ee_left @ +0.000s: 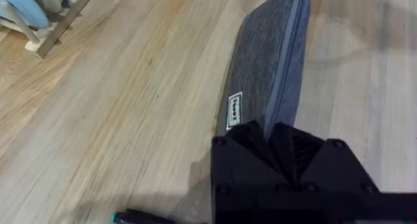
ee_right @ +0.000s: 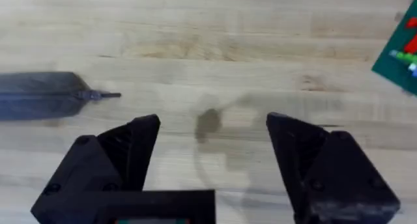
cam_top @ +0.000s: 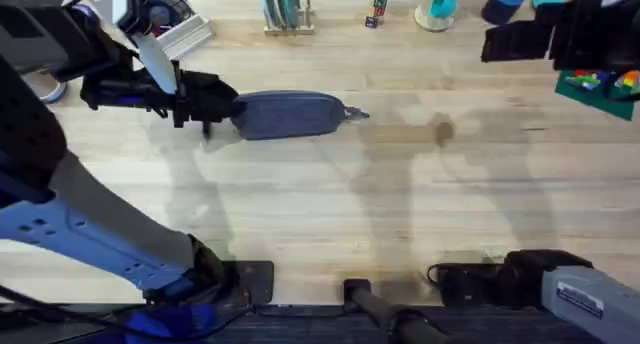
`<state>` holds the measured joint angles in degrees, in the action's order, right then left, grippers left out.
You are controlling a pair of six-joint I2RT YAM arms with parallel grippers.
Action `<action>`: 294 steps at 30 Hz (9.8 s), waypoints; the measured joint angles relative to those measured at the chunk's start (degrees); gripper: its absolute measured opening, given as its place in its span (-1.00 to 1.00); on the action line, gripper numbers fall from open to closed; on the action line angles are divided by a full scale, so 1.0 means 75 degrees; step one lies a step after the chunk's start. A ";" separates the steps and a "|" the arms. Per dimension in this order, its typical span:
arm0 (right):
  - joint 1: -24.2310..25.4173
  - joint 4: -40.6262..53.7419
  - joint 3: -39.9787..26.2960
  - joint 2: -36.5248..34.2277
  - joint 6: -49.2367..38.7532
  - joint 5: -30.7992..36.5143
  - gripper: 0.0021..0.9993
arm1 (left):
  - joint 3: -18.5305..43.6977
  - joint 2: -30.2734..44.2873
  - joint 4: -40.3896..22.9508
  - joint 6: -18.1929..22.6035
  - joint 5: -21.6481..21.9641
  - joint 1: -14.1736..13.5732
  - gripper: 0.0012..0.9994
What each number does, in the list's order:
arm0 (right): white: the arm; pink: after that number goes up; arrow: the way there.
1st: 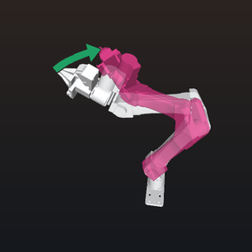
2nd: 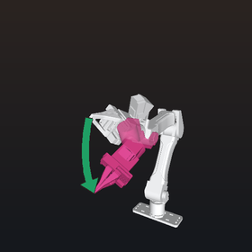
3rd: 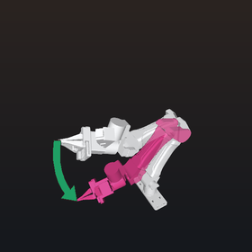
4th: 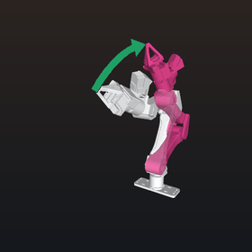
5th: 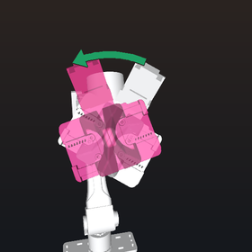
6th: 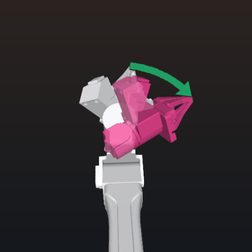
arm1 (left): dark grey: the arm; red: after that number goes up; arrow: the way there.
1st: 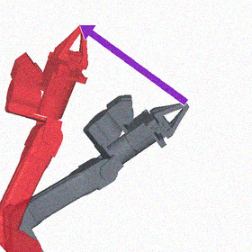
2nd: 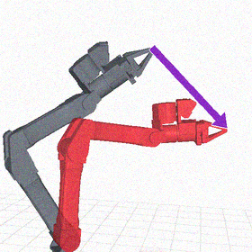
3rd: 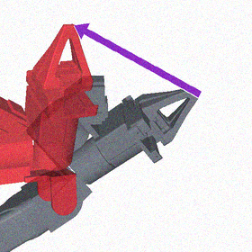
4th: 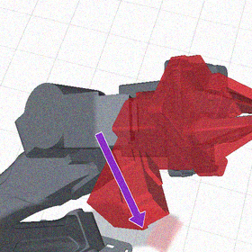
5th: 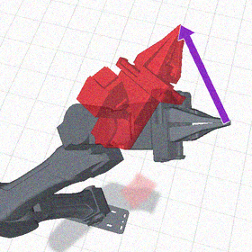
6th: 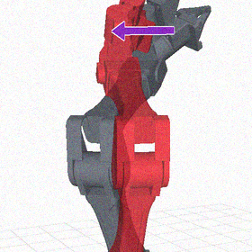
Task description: Unzip the bag, pick up the pens from the table one at a time and place them inside, then zip the bag closed.
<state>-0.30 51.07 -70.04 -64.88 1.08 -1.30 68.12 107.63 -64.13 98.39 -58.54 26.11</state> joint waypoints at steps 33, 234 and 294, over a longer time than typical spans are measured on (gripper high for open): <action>0.0000 -0.1021 -0.0026 -0.1766 -0.5130 -0.3584 1.00 | 0.0000 0.0000 0.0072 0.0001 0.0006 0.0000 -0.92; -0.2188 -0.2810 -0.0086 -0.5243 -0.5818 -0.5496 -0.95 | 0.0000 0.0000 0.0241 0.0000 0.0006 -0.0015 -0.92; -0.4647 -0.5717 -0.0912 -0.5645 -0.2600 -0.5231 -0.95 | 0.0009 0.0000 0.0293 0.0000 0.0035 0.0038 -0.92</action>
<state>-35.14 8.19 -76.88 -107.22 -18.41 -40.53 68.18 107.63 -61.94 98.39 -58.28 26.39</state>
